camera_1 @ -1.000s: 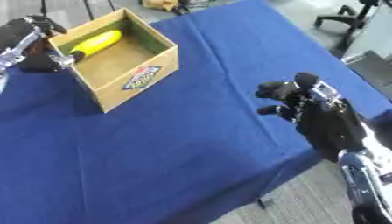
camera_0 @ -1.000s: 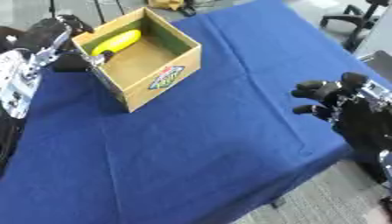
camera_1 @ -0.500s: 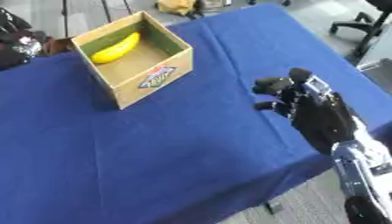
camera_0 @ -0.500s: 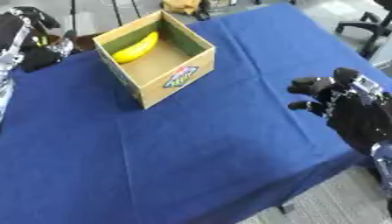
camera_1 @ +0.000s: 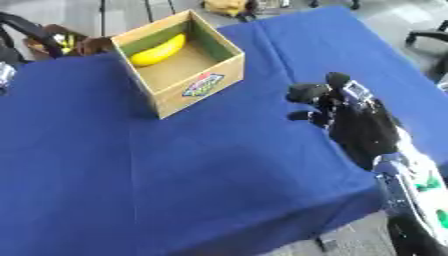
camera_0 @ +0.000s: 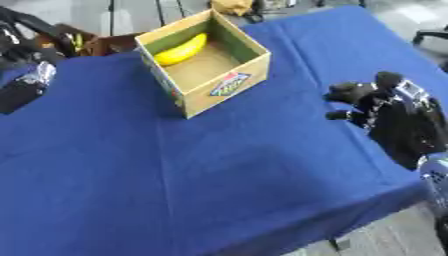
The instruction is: Pick up objects on the table and place them in the box.
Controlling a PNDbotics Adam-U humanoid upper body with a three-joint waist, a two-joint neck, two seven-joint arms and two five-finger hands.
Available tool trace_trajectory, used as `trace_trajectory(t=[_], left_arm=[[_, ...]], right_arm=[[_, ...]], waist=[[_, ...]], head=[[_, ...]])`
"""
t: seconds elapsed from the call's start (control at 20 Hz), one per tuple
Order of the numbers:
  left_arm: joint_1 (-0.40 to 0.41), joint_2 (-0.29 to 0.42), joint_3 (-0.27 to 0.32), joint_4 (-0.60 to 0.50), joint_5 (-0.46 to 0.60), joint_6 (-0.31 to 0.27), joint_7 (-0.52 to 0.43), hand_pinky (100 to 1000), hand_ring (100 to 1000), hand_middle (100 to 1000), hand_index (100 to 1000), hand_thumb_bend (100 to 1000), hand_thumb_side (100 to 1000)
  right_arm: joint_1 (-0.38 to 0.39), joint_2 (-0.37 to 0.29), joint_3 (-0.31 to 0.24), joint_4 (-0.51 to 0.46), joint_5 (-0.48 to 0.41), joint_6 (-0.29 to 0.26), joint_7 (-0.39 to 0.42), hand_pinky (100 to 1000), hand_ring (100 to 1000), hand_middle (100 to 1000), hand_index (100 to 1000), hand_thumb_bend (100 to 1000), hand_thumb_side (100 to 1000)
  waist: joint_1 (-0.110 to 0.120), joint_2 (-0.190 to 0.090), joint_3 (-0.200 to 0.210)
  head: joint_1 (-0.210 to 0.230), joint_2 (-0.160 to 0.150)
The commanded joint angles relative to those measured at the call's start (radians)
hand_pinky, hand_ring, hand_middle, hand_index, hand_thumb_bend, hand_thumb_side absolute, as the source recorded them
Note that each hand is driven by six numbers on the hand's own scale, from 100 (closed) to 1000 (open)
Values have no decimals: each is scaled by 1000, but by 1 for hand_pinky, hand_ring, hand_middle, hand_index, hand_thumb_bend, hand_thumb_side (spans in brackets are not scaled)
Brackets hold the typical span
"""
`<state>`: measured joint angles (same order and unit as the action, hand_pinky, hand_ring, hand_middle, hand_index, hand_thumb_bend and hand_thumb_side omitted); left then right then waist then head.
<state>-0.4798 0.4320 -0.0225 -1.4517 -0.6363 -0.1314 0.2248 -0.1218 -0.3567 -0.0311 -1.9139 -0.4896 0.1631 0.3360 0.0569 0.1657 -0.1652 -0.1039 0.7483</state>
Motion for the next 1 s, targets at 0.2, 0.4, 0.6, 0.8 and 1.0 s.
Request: trace_trajectory(t=[0.2, 0.4, 0.6, 0.8, 1.0], left_arm=[[120, -93, 29, -171, 102, 68, 42, 574, 564, 530, 626, 169, 853], [227, -140, 22, -278, 168, 78, 66, 570, 559, 525, 621, 171, 857], [275, -174, 21, -337, 237, 89, 73, 569, 555, 522, 620, 175, 869], [289, -194, 23, -345, 308, 78, 66, 565, 550, 518, 617, 180, 876], [299, -201, 25, -339, 380, 58, 61, 564, 546, 515, 614, 182, 882]], right_arm=[[2, -24, -11, -11, -5, -5, -5, 752, 862, 761, 598, 100, 779], [10, -22, -13, -11, -6, -7, -10, 752, 860, 758, 597, 100, 778], [20, -19, -18, -11, -5, -12, -17, 752, 858, 755, 596, 100, 777], [28, -16, -23, -14, -4, -18, -23, 751, 856, 749, 595, 100, 777], [38, -12, -27, -15, 2, -21, -28, 751, 855, 742, 588, 100, 777]], waist=[[-14, -19, 24], [-19, -24, 43], [-27, -26, 63], [-34, -26, 71], [-40, -26, 90]], head=[[9, 21], [25, 22], [37, 22], [51, 22], [59, 22]])
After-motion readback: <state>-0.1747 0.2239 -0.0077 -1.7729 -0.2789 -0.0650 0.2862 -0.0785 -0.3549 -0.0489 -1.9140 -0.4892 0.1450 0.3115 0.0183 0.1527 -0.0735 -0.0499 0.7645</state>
